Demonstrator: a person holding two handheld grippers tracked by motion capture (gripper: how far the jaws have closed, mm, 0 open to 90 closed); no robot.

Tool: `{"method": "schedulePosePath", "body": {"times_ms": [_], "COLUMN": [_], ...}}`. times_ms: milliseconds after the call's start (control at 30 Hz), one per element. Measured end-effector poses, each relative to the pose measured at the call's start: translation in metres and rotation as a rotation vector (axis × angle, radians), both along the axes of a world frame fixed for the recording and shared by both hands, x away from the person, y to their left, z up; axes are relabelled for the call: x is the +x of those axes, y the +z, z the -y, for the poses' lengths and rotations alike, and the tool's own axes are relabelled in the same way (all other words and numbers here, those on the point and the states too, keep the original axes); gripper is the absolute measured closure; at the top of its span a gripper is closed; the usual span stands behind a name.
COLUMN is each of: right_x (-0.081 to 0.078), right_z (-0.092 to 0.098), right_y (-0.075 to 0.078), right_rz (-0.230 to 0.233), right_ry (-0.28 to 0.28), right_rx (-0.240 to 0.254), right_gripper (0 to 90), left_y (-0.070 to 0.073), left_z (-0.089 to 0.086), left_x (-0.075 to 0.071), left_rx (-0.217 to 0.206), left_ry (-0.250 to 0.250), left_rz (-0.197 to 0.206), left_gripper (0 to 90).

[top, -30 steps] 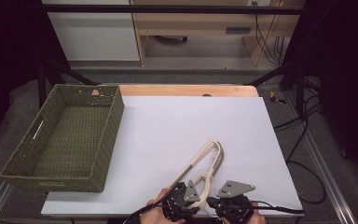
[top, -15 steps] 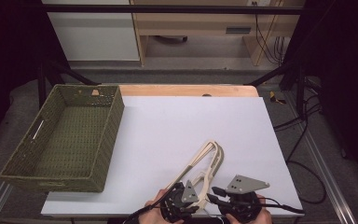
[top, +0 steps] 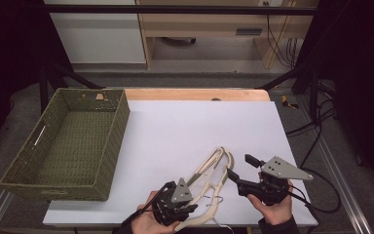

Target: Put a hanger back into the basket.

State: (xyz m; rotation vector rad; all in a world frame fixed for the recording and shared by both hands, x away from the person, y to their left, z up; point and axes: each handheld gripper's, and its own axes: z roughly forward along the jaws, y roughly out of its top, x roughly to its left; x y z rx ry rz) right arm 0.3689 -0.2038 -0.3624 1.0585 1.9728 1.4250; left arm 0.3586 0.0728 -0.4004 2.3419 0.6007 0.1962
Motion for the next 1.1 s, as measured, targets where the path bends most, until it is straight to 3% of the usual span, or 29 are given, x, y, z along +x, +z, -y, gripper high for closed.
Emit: {"method": "schedulePosePath", "body": {"times_ms": [433,667,767,867,1000,1100], "right_x": [0.008,0.01,0.012,0.012,0.011,0.011], "right_z": [0.015,0.018,0.019,0.022,0.025,0.026], "right_y": [-0.017,-0.024,-0.027,-0.028,-0.028,-0.028], "right_rz": [-0.021,-0.03,-0.036,-0.04,-0.033,-0.022], "right_ry": [-0.043,-0.032,-0.033,-0.036,-0.037,-0.028], "right_rx": [0.033,0.024,0.016,0.021,0.025,0.015], "right_gripper": [17.7,14.8,14.5,14.2,13.5,11.7], "left_y": [0.013,0.018,0.021,0.029,0.043,0.052], "left_z": [-0.031,-0.054,-0.066,-0.077,-0.09,-0.099], "left_x": [0.013,0.026,0.032,0.032,0.03,0.029], "left_rx": [-0.026,-0.027,-0.066,-0.09,-0.161,-0.187], "left_ry": [0.128,0.24,0.27,0.29,0.273,0.266], "left_rz": [0.032,0.067,0.054,0.084,0.094,0.112], "left_gripper": [81.9,85.7,85.9,85.9,85.9,85.9]}}
